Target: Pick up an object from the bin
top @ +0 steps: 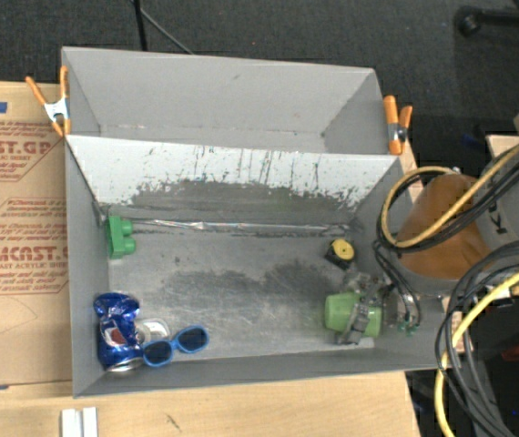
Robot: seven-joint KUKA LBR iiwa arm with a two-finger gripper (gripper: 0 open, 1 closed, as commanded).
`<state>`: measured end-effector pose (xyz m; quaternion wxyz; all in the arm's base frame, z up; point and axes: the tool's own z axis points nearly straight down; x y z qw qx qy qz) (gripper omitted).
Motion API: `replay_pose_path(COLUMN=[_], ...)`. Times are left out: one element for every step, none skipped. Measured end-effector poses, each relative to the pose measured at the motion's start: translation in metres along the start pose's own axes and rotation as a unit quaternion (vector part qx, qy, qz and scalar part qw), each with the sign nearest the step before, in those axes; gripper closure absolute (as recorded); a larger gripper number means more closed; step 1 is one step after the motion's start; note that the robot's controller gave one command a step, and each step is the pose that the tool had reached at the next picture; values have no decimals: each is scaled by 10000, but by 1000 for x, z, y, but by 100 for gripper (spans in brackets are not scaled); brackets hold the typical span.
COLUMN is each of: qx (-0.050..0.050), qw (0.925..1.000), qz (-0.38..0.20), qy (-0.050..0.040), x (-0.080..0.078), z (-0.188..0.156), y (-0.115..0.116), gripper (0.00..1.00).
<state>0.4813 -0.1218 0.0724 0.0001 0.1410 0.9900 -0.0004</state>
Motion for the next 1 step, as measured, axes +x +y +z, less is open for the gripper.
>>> replay_pose_path(qx=[-10], qw=[10000], qz=[-5], qy=[-35], x=[-2], z=[-80], y=[1], gripper=[100])
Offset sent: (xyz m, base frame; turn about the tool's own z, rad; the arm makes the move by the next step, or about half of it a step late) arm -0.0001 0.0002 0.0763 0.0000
